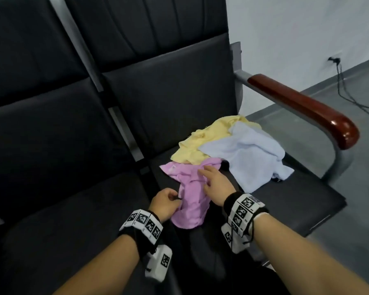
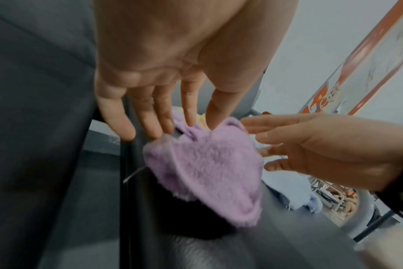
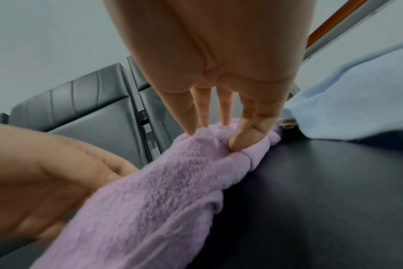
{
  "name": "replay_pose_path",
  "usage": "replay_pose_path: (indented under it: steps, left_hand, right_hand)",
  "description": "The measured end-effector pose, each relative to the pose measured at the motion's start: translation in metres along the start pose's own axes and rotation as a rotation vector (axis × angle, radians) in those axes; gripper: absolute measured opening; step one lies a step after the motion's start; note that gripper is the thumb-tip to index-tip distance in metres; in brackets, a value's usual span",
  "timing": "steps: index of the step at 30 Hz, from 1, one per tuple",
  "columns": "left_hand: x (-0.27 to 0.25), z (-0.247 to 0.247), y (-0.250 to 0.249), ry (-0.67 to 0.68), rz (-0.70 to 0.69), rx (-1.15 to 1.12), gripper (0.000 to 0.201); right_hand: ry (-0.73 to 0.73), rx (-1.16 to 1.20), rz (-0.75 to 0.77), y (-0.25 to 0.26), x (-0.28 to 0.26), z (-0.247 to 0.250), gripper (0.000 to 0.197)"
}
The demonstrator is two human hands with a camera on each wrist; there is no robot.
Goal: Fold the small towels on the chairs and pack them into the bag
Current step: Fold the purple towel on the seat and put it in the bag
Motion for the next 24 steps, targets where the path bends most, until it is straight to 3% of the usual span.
replay_pose_path:
  steps: [6,9,11,13,16,24]
  left_hand:
    - [0.003,-0.018,0.016,0.083,0.041,-0.015,0.038]
    - [0.0,-0.023,0.015,0.132,0.016,0.054,0.022]
    - [-0.004,-0.022,0.012,0.15,-0.026,0.1,0.039]
    - [-0.013,-0.015,0.004,0.147,-0.062,0.094,0.039]
    - [-0.033,0.012,-0.013,0.042,-0.121,-0.042,0.026]
    - [-0.131,0.133,-0.055,-0.279,-0.397,-0.539,0.015]
  right_hand:
    - [0.099,-0.064,-0.054,-0.007,0.012,-0.011,0.06]
    - [0.11,-0.106,-0.082,-0.01,0.005,-0.007,0.037]
    - [0.073,-0.082,-0.074,-0.006,-0.003,-0.002,0.015]
    - [0.018,-0.053,-0.065,-0.001,-0.012,0.003,0.02]
    - [-0.068,-0.008,-0.016,0.024,-0.027,0.016,0.022]
    - [-0.355,0.264,0.283,0.134,-0.083,0.048,0.016]
Point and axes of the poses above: each hand's wrist, its own x-axis towards the middle knuckle, its own z-axis out of the back of the hand, y = z × x, the point moved 2 cm from there along x, towards the middle knuckle, and after that the axes turned 6 degrees about y, right-handed, at the moved point
